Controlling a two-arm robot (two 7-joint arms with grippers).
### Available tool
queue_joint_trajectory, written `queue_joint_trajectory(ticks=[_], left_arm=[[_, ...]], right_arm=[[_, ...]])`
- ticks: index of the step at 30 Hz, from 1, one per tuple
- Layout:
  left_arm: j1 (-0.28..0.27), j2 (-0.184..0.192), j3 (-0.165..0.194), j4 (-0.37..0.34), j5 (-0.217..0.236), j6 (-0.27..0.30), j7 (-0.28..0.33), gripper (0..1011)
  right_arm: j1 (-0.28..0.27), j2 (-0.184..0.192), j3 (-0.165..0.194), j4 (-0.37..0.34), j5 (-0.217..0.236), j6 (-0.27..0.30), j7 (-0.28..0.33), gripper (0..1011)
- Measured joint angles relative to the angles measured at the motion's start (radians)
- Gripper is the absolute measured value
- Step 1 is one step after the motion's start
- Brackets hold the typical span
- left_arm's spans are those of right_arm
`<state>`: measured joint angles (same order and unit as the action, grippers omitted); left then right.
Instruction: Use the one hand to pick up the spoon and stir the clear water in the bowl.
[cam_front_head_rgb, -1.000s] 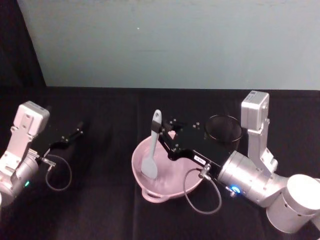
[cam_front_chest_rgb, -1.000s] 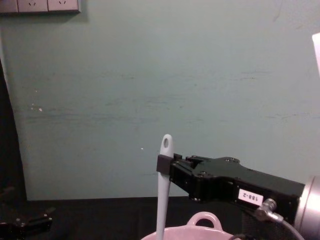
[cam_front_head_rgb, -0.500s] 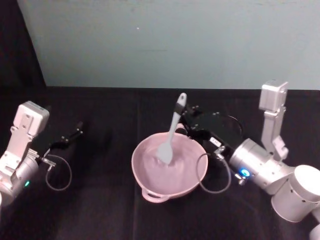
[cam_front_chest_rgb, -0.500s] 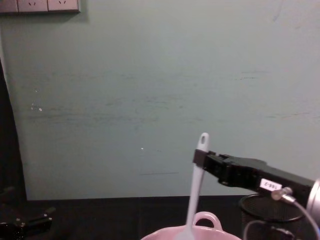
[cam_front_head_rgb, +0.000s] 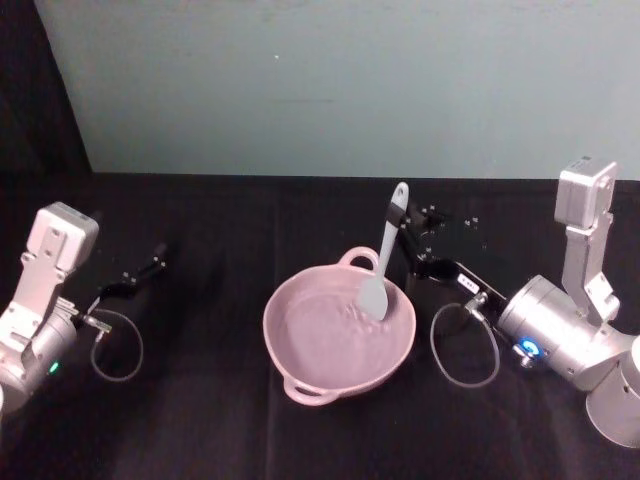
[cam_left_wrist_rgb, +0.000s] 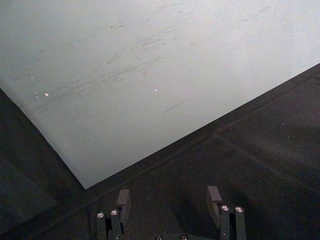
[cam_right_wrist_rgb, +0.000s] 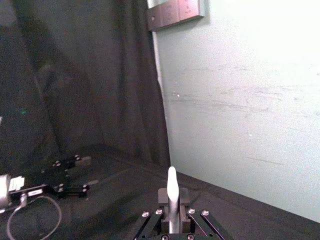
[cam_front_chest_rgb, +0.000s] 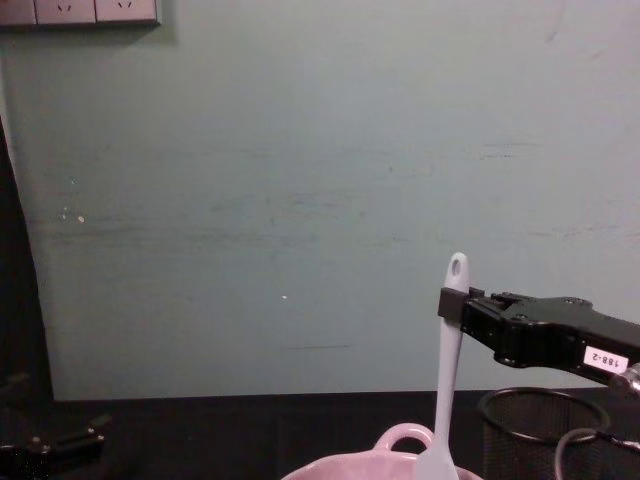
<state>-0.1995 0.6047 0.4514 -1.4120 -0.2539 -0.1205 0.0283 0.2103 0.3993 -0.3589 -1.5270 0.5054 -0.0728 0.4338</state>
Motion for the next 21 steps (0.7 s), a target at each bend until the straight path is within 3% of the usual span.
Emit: queue_joint_trajectory(ticks=[9, 21], left_arm=[[0.000, 0.000, 0.000, 0.000, 0.000, 0.000, 0.000, 1005], [0.000, 0.000, 0.000, 0.000, 0.000, 0.000, 0.000, 1005]], right_arm=[[-0.042, 0.031, -0.033, -0.087, -0.047, 0.006, 0.033, 122], [-0.042, 0.013, -0.092, -0.112, -0.052, 0.011, 0.073, 122]])
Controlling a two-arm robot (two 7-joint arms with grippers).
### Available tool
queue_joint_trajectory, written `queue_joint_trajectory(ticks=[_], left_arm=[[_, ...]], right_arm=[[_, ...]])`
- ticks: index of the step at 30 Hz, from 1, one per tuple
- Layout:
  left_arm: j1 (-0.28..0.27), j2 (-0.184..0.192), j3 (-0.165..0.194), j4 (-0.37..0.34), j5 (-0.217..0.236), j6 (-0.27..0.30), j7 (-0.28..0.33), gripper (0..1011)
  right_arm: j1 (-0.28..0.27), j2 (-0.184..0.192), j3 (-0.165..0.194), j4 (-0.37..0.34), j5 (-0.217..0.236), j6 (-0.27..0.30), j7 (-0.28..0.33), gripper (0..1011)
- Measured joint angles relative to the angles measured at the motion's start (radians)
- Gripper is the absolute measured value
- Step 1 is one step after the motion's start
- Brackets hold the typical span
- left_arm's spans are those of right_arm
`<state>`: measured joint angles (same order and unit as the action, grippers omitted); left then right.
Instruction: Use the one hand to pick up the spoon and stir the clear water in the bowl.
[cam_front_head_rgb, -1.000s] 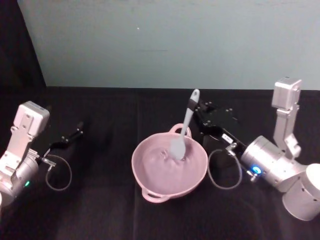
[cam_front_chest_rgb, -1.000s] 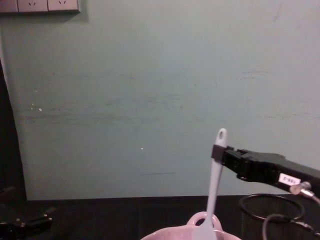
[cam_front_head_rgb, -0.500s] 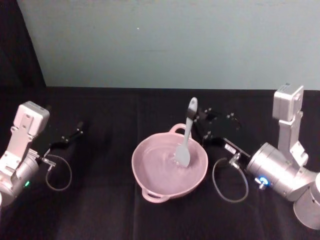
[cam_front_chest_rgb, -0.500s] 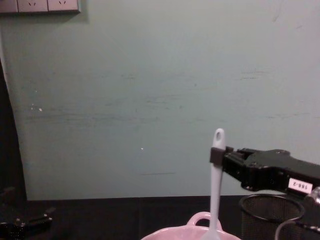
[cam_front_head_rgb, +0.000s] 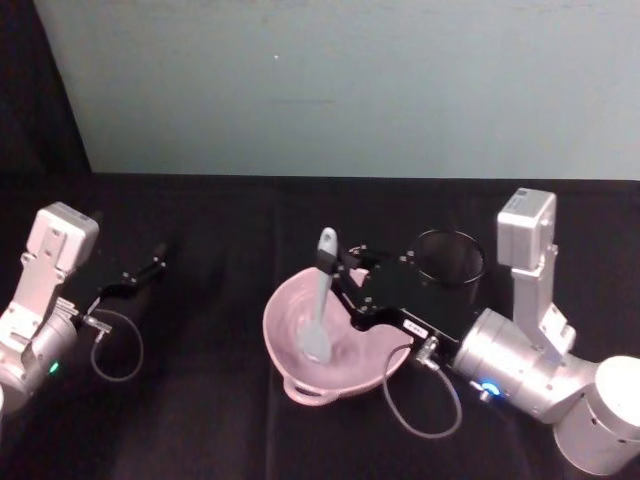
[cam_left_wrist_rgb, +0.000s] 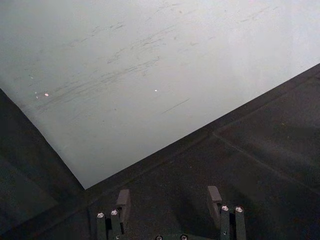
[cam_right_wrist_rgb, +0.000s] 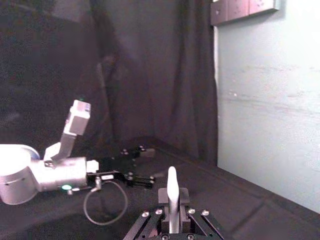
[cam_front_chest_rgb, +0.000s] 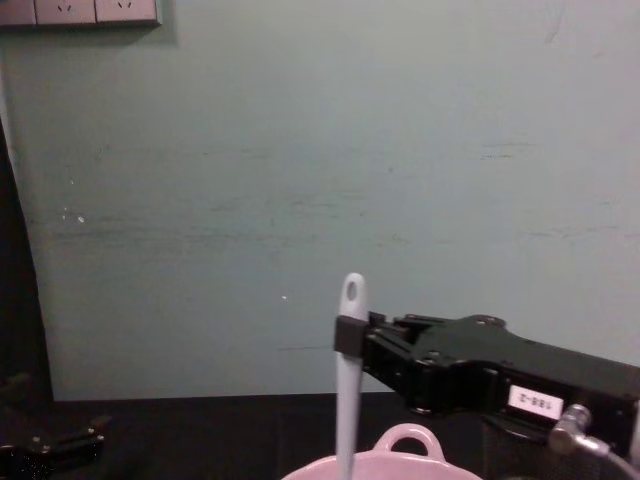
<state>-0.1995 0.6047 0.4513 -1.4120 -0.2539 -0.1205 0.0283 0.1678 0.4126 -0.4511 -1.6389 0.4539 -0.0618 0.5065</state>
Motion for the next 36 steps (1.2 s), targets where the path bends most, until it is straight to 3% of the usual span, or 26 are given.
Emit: queue_joint_trajectory(ticks=[10, 19, 27, 36], left_arm=[[0.000, 0.000, 0.000, 0.000, 0.000, 0.000, 0.000, 1005], [0.000, 0.000, 0.000, 0.000, 0.000, 0.000, 0.000, 1005], [0.000, 0.000, 0.000, 0.000, 0.000, 0.000, 0.000, 1005], [0.000, 0.000, 0.000, 0.000, 0.000, 0.000, 0.000, 1005]], right_arm=[[0.047, -0.045, -0.017, 0.070, 0.032, 0.004, 0.008, 122], [0.098, -0.085, 0.024, 0.190, 0.086, -0.003, -0.010, 122], [0.109, -0.070, 0.059, 0.213, 0.074, -0.015, -0.048, 122], [0.077, -0.032, 0.078, 0.154, 0.026, -0.022, -0.064, 122]])
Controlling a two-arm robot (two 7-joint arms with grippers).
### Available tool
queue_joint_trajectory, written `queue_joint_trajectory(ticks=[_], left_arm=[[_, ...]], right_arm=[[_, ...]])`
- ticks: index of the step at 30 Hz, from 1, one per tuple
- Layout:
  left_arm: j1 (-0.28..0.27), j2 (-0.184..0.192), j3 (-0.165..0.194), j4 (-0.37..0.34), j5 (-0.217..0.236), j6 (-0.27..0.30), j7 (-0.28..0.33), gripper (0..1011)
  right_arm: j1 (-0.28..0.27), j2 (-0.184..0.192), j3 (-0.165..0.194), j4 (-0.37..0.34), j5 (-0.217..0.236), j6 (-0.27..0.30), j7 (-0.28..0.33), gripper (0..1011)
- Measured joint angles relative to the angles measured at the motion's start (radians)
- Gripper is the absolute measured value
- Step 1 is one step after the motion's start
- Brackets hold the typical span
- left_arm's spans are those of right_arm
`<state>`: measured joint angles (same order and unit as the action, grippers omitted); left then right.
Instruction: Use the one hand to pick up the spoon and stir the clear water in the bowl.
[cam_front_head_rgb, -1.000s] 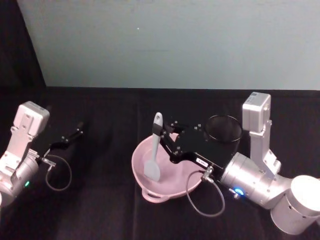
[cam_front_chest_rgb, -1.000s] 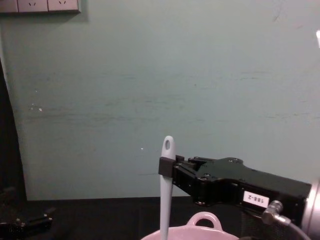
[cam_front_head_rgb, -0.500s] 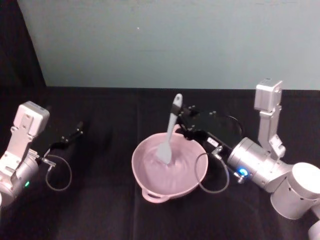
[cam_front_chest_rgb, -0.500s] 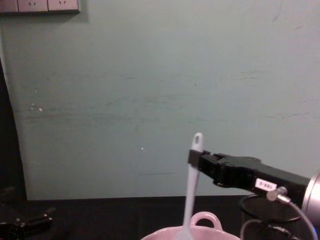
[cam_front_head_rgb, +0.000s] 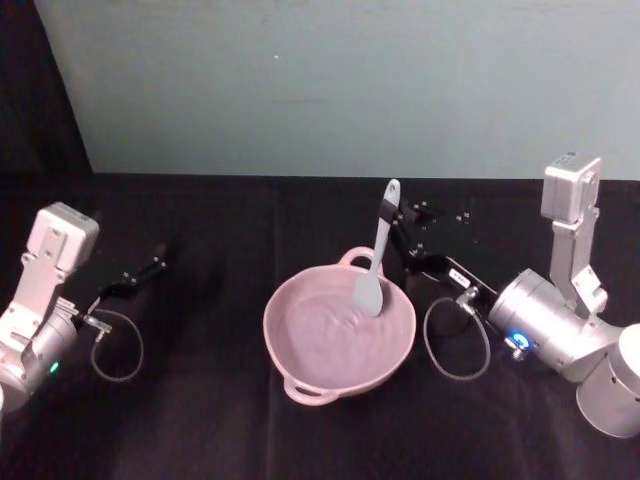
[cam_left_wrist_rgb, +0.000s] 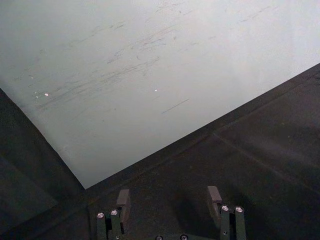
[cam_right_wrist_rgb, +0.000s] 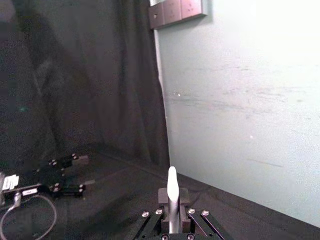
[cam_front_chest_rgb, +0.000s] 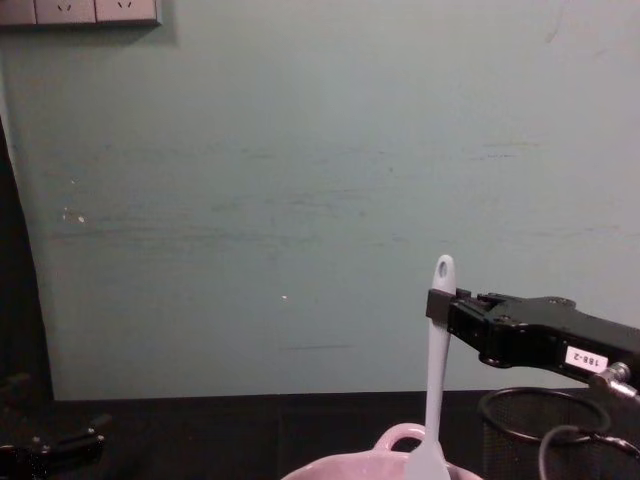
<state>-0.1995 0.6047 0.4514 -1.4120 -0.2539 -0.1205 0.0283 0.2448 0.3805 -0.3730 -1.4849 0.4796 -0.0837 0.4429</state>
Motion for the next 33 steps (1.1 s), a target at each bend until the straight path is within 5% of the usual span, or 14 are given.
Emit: queue_joint_trajectory(ticks=[10, 18, 33], left_arm=[[0.000, 0.000, 0.000, 0.000, 0.000, 0.000, 0.000, 1005], [0.000, 0.000, 0.000, 0.000, 0.000, 0.000, 0.000, 1005], [0.000, 0.000, 0.000, 0.000, 0.000, 0.000, 0.000, 1005]], right_arm=[[-0.043, 0.028, -0.021, -0.085, -0.032, 0.009, 0.027, 122], [-0.072, 0.022, -0.071, -0.133, -0.039, 0.016, 0.054, 122], [-0.031, -0.029, -0.113, -0.088, -0.021, 0.025, 0.067, 122]])
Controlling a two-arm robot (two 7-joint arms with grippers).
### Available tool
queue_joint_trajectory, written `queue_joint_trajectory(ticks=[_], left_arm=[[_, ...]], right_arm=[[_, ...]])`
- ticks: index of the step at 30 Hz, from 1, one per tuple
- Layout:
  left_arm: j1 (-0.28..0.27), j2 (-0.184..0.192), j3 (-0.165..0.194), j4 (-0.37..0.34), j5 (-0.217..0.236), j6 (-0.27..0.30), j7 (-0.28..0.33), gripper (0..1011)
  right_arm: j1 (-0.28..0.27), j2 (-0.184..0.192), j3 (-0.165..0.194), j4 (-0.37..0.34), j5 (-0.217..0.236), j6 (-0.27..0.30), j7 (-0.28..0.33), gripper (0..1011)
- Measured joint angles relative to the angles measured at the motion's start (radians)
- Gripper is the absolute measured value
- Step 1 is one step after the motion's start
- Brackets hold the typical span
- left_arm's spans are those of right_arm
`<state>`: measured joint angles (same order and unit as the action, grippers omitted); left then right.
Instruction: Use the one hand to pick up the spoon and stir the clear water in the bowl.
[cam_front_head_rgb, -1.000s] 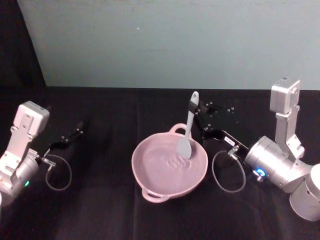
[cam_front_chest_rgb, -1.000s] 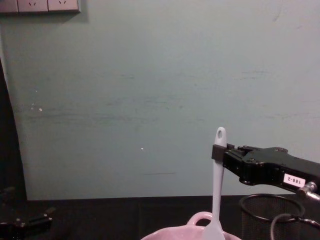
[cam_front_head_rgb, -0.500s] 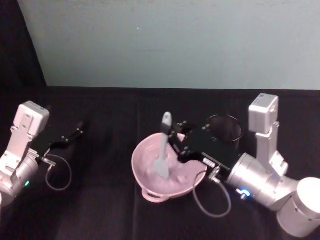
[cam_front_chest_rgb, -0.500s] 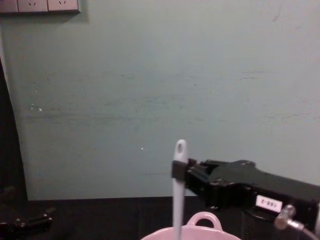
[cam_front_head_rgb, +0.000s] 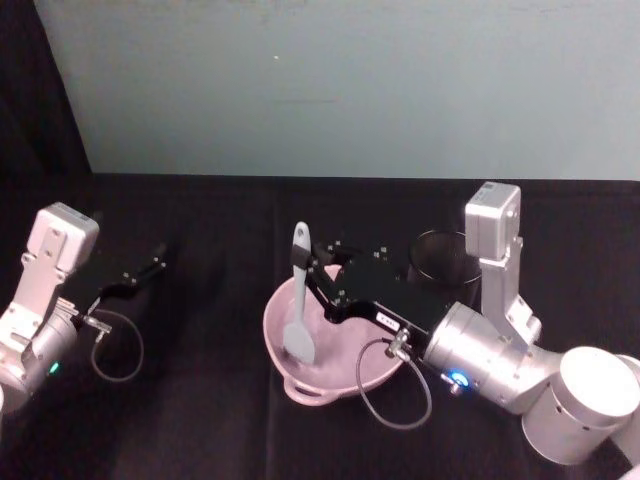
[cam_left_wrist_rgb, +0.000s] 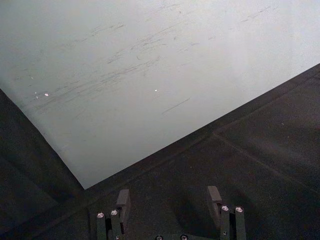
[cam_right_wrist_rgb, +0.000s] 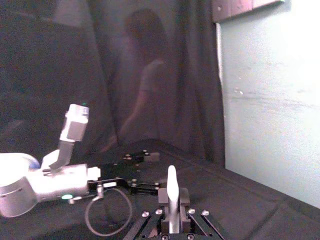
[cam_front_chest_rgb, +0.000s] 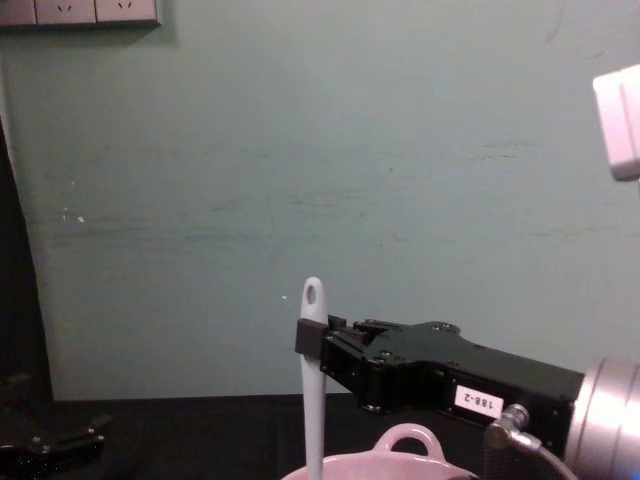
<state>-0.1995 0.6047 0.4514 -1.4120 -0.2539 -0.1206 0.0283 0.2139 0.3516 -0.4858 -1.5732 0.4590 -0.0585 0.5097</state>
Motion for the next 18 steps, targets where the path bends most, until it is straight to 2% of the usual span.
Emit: queue_joint_trajectory(ticks=[8, 14, 18], left_arm=[[0.000, 0.000, 0.000, 0.000, 0.000, 0.000, 0.000, 1005], [0.000, 0.000, 0.000, 0.000, 0.000, 0.000, 0.000, 1005], [0.000, 0.000, 0.000, 0.000, 0.000, 0.000, 0.000, 1005]], right_arm=[[0.051, -0.036, 0.023, 0.107, 0.017, -0.005, -0.029, 122], [0.059, -0.039, 0.048, 0.134, 0.015, -0.018, -0.051, 122], [0.054, -0.025, 0.067, 0.130, 0.005, -0.023, -0.060, 122]])
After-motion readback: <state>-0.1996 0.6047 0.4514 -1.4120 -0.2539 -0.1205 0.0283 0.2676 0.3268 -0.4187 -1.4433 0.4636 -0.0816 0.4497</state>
